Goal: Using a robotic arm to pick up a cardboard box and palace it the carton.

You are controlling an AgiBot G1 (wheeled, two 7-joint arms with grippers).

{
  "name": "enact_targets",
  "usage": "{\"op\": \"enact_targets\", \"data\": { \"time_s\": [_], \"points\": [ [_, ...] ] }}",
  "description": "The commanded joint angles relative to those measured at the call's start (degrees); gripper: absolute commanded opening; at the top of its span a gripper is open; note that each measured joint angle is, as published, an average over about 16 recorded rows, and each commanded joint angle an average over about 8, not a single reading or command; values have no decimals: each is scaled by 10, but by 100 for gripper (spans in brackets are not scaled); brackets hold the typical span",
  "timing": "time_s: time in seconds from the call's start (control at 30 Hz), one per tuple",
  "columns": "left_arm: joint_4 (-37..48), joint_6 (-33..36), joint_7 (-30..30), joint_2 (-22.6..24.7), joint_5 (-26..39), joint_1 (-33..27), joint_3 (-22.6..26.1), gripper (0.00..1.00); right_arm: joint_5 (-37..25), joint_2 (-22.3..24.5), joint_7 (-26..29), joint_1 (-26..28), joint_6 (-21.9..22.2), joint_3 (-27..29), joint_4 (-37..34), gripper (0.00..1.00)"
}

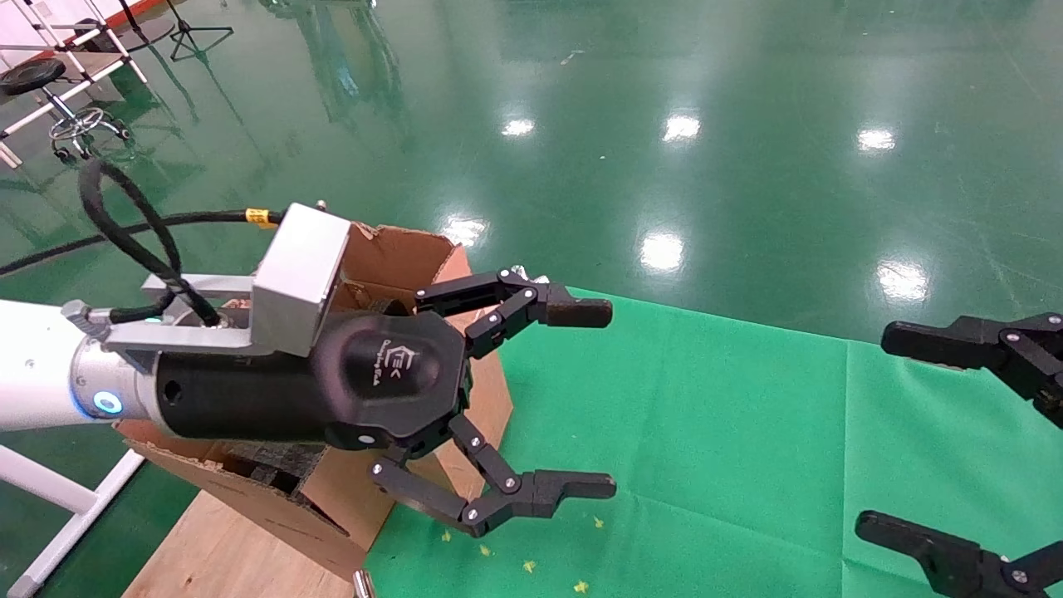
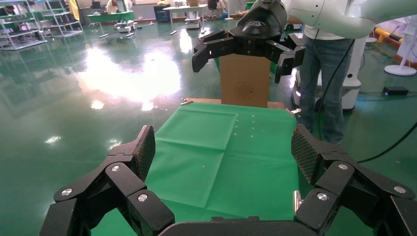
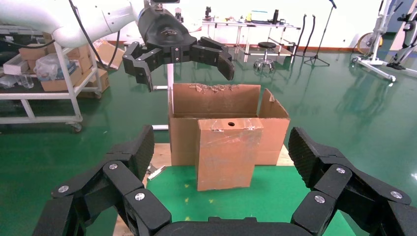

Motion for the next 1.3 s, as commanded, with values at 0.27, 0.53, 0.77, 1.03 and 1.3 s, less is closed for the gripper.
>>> {"op": "enact_targets", "data": {
  "time_s": [0.27, 0.53, 0.77, 1.03, 1.3],
  "points": [
    [12, -40, 4, -4, 49, -7, 7, 100, 0, 0, 0, 0, 0, 0, 0, 0],
    [35, -121, -57, -7, 138, -28, 36, 100, 0, 0, 0, 0, 0, 0, 0, 0],
    [36, -130, -65, -8, 148, -33, 40, 100, 0, 0, 0, 0, 0, 0, 0, 0],
    [-13, -209, -99, -24, 257, -54, 59, 100, 0, 0, 0, 0, 0, 0, 0, 0],
    [-37, -258, -223, -9, 407, -117, 108, 100, 0, 0, 0, 0, 0, 0, 0, 0]
  ]
}}
